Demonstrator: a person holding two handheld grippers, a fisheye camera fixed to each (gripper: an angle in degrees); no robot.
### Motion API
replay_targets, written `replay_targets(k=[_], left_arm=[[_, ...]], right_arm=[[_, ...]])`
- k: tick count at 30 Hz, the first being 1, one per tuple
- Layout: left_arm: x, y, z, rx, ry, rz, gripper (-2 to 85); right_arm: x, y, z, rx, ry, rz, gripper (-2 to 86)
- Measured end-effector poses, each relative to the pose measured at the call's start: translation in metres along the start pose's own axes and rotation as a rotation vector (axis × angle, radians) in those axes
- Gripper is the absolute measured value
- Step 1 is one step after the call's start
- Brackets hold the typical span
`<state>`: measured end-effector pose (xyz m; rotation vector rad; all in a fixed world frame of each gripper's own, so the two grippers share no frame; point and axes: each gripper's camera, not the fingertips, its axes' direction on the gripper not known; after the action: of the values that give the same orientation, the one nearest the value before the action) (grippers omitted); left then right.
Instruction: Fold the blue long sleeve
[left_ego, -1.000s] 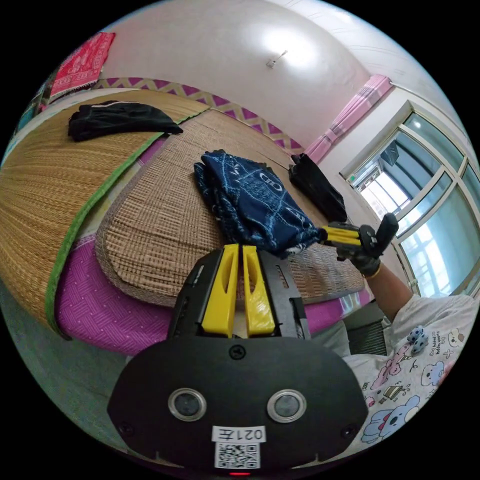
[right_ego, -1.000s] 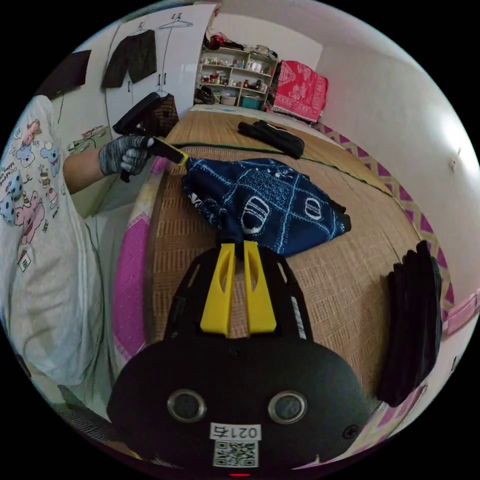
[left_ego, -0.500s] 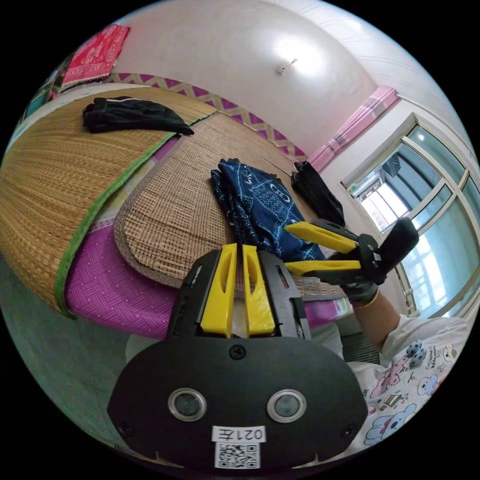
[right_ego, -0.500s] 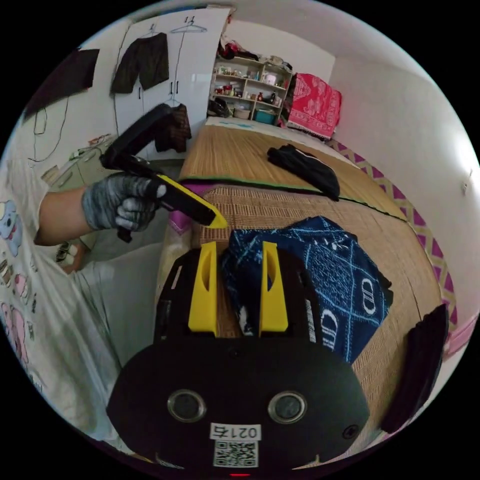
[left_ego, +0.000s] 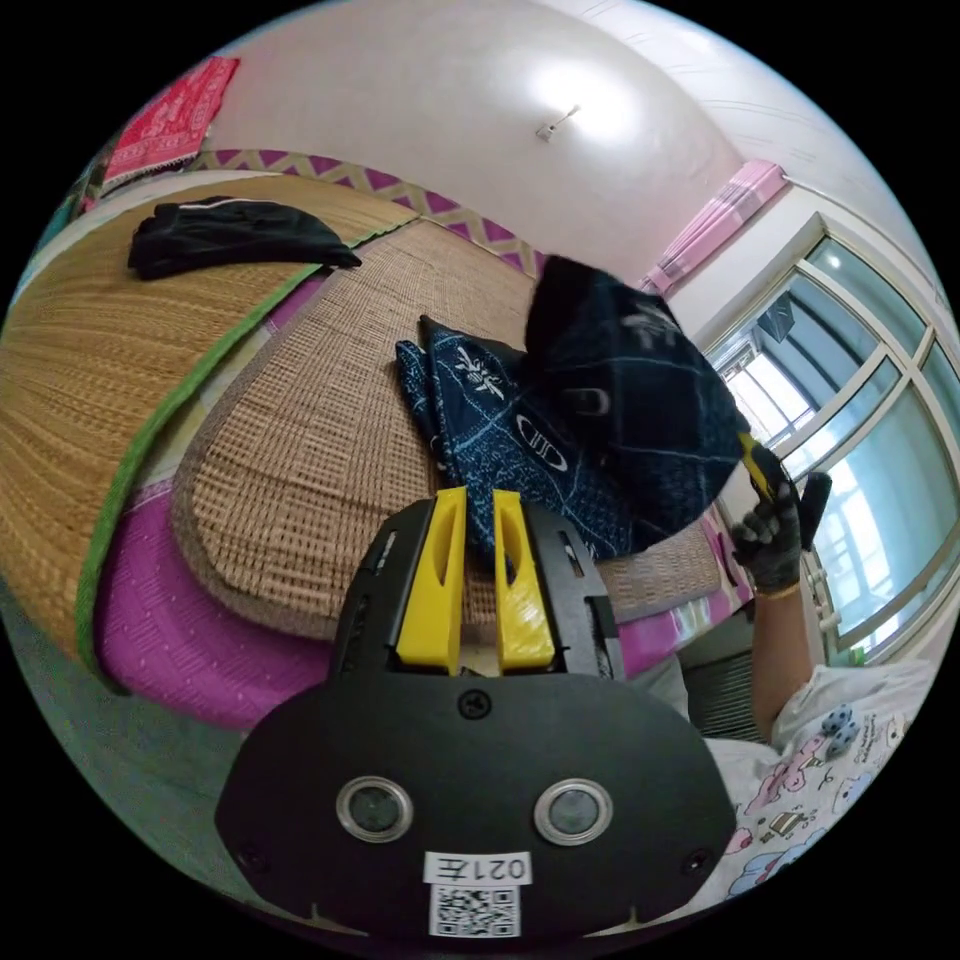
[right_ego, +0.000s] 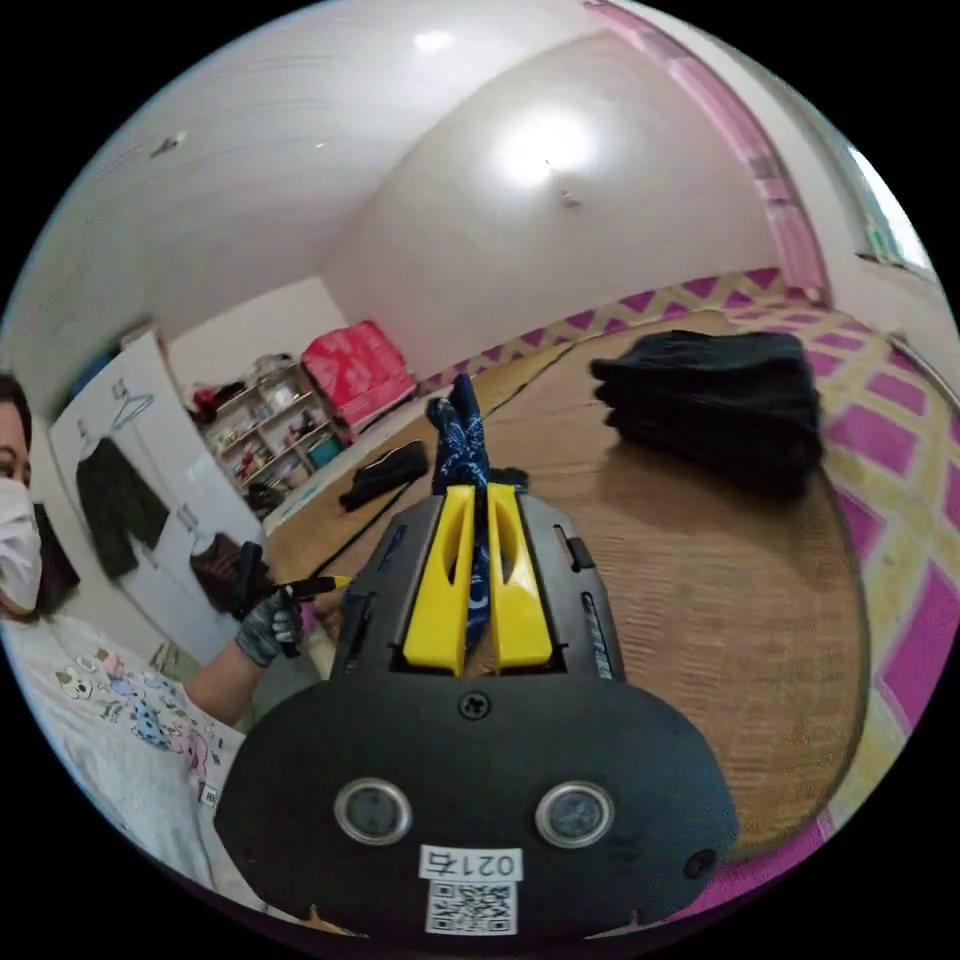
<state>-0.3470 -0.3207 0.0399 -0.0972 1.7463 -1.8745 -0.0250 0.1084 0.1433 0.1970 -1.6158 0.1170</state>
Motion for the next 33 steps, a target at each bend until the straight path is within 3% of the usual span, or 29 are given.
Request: replay_targets(k=[2,6,8,12,18,21,28,33], left_arm=[[-0.007,-0.015,0.009,-0.009,0.029,-0.025,4.8],[-0.017,-0.045,0.020,-0.015,0.035,-0.039,5.6],[-0.021,-0.059,0.023,-0.022,0.011,-0.034,6.7],[-0.042,-0.104,0.042,-0.086,0.067,-0.041,11.1],[-0.074,-0.164,0.087,-0.205,0.241,-0.106,10.9],[-0.078,-0.184,0.103,-0.262,0.209,-0.097,6.8],[-0.089,-0.240,0.114,-0.279,0.198,-0.042,-0.5],[-0.101,-0.272,0.121,-0.264,0.112,-0.002,-0.7]], right_arm=[[0.059,0.018,-0.038,-0.008,0.102,0.135,1.4],[0.126,0.049,-0.046,-0.193,0.104,0.311,3.1],[0.145,0.048,-0.063,-0.151,0.127,0.374,5.5],[0.151,-0.004,-0.056,-0.141,0.165,0.279,8.1],[0.190,-0.121,0.048,-0.387,0.149,0.155,12.8],[0.224,-0.153,0.092,-0.516,0.150,0.198,12.2],[0.258,-0.178,0.112,-0.514,-0.052,0.294,2.3],[0.241,-0.192,0.123,-0.481,0.001,0.240,5.0]])
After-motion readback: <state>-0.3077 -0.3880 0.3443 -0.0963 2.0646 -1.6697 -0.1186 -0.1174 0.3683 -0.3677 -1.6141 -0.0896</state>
